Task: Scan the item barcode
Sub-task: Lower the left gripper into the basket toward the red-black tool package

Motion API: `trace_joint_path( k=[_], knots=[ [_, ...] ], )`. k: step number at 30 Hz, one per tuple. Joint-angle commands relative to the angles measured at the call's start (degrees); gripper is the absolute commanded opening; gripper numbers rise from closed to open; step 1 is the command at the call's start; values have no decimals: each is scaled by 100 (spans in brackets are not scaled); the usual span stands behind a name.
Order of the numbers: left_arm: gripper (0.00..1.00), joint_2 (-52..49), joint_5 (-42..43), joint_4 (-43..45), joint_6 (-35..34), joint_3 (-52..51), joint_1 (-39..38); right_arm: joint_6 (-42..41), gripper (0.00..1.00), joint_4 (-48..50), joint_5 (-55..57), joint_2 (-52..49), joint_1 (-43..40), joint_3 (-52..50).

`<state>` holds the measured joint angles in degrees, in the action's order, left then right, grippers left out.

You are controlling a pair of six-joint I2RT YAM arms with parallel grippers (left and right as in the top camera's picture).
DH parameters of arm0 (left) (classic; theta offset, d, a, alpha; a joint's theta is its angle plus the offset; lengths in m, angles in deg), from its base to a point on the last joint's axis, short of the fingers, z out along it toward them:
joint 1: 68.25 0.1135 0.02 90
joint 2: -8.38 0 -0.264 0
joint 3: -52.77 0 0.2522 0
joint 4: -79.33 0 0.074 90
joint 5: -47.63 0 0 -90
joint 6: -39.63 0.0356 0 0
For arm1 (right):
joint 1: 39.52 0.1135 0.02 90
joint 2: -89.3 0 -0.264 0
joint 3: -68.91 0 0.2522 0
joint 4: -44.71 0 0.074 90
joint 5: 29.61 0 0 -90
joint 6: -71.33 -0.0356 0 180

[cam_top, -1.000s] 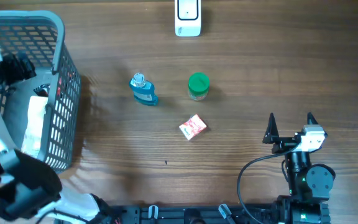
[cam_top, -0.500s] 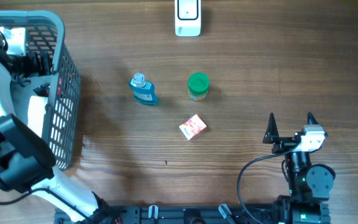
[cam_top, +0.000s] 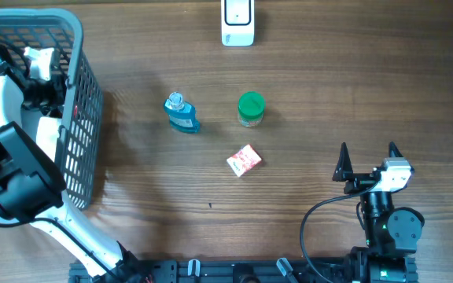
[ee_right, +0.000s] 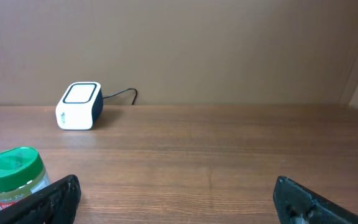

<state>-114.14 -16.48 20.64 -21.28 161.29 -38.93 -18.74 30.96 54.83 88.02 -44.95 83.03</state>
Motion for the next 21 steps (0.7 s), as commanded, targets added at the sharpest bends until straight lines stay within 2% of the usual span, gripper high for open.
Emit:
trace_joint_path(
  k=[1, 5, 10, 14, 19, 21],
  knots=[
    [65, -175, 195, -68, 72, -4, -35, 50, 100, 31, -72, -2, 13, -7],
    [54, -175, 192, -278, 72, -4, -33, 50, 100, 31, -74, -2, 13, -7],
    [48, -175, 170, -494, 74, -4, -28, 50, 100, 31, -72, -2, 13, -7],
    [26, -175, 107, -603, 74, -4, -22, 50, 100, 31, -72, -2, 13, -7],
    [22, -175, 107, -619, 72, -2, -17, 52, 100, 31, -74, -2, 13, -7],
    [15, -173, 107, -619, 72, -2, -9, 52, 100, 31, -74, 0, 13, -7]
  ],
)
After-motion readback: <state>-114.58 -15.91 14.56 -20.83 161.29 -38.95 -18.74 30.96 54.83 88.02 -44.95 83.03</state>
